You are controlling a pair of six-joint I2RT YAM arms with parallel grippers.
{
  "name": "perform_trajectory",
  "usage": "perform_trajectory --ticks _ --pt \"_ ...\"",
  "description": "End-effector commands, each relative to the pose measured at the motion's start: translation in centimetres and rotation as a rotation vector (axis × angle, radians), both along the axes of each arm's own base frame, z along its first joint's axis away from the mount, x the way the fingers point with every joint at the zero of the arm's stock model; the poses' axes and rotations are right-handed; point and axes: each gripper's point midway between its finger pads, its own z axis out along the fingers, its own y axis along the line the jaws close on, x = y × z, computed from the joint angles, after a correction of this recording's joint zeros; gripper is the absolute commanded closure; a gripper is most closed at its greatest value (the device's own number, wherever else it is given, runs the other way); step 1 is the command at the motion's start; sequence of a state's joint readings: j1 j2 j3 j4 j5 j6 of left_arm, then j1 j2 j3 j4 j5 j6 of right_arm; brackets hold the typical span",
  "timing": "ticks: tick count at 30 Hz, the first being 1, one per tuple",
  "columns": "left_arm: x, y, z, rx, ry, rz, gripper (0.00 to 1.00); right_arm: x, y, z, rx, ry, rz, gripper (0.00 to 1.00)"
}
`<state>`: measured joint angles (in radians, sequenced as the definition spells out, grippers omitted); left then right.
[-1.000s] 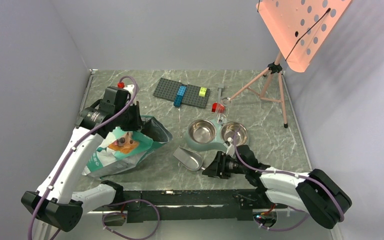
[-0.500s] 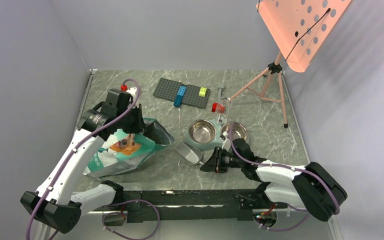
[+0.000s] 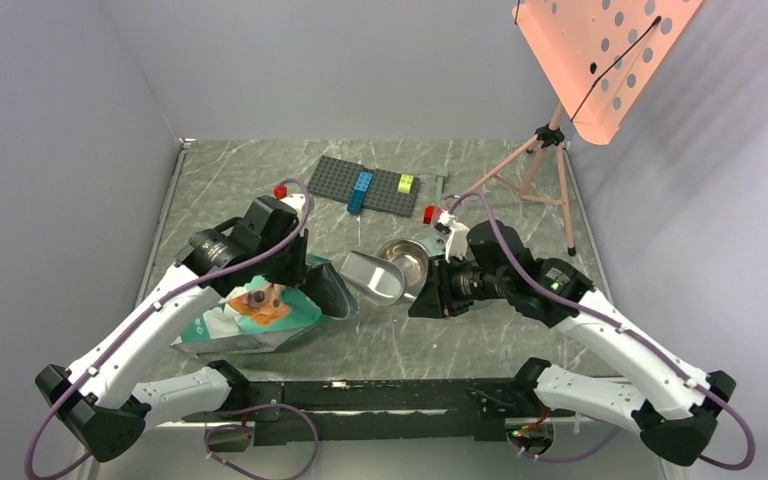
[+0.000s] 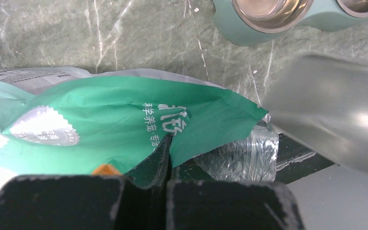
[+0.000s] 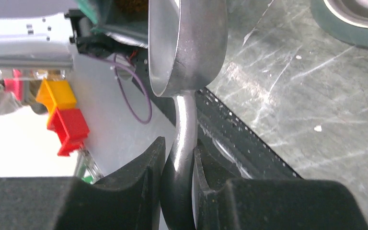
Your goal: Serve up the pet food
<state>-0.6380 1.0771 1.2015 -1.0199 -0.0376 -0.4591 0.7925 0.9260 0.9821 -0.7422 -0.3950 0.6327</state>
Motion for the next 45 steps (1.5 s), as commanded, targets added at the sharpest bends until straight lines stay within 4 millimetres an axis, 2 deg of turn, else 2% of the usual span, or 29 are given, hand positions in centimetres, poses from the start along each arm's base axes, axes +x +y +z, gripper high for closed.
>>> perform_trajectory --ticks 1,3,6,8,13,17,20,23,30,34,36,37,41,43,45 --pt "1.6 -2.7 3.6 -0.128 -0.127 -0.014 1.0 -2.7 -3.8 1.0 -0.237 -0.005 0.029 1.0" --pt "1.9 -2.6 4.1 -0.117 -0.144 -0.012 1.0 -3.5 -4.3 2.4 -0.249 -0.017 0.055 1.0" --pt "2.2 -2.8 4.8 -0.114 -0.156 -0.022 1.0 -4.9 -3.5 4.7 -0.187 -0.045 0.135 1.0" --pt "2.1 -3.3 5.0 -0.122 -0.153 -0.045 1.0 -5.4 -3.0 4.8 -0.174 -0.037 0.167 1.0" --pt "1.8 -4.3 5.6 -0.129 -0.151 -0.088 1.0 -4.3 -0.5 4.7 -0.166 -0.053 0.209 1.0" --pt "1.7 -4.8 6.0 -0.145 -0.158 -0.106 1.0 -1.7 1.7 4.9 -0.175 -0.088 0.16 1.0" --pt "1.1 -5.9 6.4 -0.186 -0.157 -0.151 1.0 0.2 3.4 4.3 -0.217 -0.09 0.139 1.0" --pt "0.6 -6.7 6.8 -0.214 -0.161 -0.187 1.0 1.3 5.2 3.9 -0.231 -0.085 0.157 1.0" --pt "0.9 -8.2 9.0 -0.372 -0.237 -0.169 1.0 1.0 7.1 0.9 -0.251 -0.015 0.257 1.0" --pt "0.9 -8.1 9.4 -0.434 -0.266 -0.131 1.0 2.3 8.4 -0.9 -0.285 0.012 0.279 1.0" --pt "0.6 -8.1 9.0 -0.435 -0.249 -0.131 1.0 3.8 10.3 -1.7 -0.281 -0.004 0.296 1.0" --pt "0.5 -8.0 8.8 -0.431 -0.238 -0.132 1.0 4.8 11.6 -3.2 -0.291 0.006 0.303 1.0" --pt "0.1 -7.5 8.1 -0.426 -0.222 -0.111 1.0 8.0 18.1 -6.3 -0.185 0.024 0.36 1.0" --pt "-0.1 -7.6 8.6 -0.454 -0.23 -0.113 1.0 9.0 21.6 -6.4 -0.073 0.024 0.376 1.0" --pt "-0.3 -7.7 9.2 -0.475 -0.233 -0.119 1.0 9.8 23.9 -5.7 0.007 0.013 0.375 1.0"
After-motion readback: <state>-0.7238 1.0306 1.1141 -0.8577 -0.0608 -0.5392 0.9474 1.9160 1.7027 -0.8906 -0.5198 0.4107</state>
